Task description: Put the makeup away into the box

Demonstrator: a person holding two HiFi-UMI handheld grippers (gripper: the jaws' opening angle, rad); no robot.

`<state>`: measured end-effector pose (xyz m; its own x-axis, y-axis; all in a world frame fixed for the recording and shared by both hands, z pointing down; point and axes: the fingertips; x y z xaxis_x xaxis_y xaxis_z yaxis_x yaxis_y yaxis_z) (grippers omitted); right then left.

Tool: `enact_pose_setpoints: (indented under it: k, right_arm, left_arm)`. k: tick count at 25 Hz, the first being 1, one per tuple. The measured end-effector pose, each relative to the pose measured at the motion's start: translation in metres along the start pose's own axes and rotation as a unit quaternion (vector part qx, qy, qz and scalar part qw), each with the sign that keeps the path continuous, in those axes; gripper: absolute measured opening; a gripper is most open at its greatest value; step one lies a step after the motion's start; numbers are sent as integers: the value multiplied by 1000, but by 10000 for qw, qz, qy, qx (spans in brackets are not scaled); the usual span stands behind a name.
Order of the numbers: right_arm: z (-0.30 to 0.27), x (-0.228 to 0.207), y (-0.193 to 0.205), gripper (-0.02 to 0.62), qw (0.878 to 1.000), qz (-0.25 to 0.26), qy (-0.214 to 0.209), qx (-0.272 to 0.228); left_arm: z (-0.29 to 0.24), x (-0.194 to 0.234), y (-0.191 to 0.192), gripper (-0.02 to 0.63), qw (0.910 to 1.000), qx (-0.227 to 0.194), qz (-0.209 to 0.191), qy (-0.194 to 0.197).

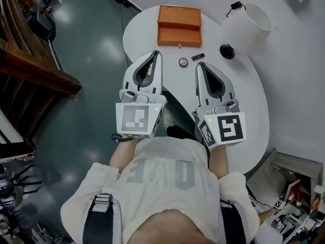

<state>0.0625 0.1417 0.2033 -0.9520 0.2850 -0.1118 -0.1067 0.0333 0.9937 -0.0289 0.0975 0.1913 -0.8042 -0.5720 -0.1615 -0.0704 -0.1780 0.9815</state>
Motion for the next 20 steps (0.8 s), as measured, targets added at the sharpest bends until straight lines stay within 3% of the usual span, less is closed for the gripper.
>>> enact_pose_setpoints:
  k: [8, 13, 20]
  right_arm:
    - [-96, -22, -21, 5, 9988, -161, -460, 79]
    - [-128, -27, -27, 5, 9993, -137, -353, 4]
    - [-145, -30, -20, 5, 9992, -219, -323, 69]
  left_arm:
    - [-80, 50, -4, 8, 9996, 83, 223, -167]
    - [-107, 69, -1, 8, 9994, -24, 309, -132]
    - [-122, 76, 14, 8, 9991, 260, 329, 30]
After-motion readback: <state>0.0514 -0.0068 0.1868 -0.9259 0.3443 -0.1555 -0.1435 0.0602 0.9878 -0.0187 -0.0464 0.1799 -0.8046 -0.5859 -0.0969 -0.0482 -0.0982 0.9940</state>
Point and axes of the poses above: the fingertips, and each gripper's own axes: z backward along the fingers, x to its left, y out of its underside, and after that the axes turned 7 degrees about -z, right-handed
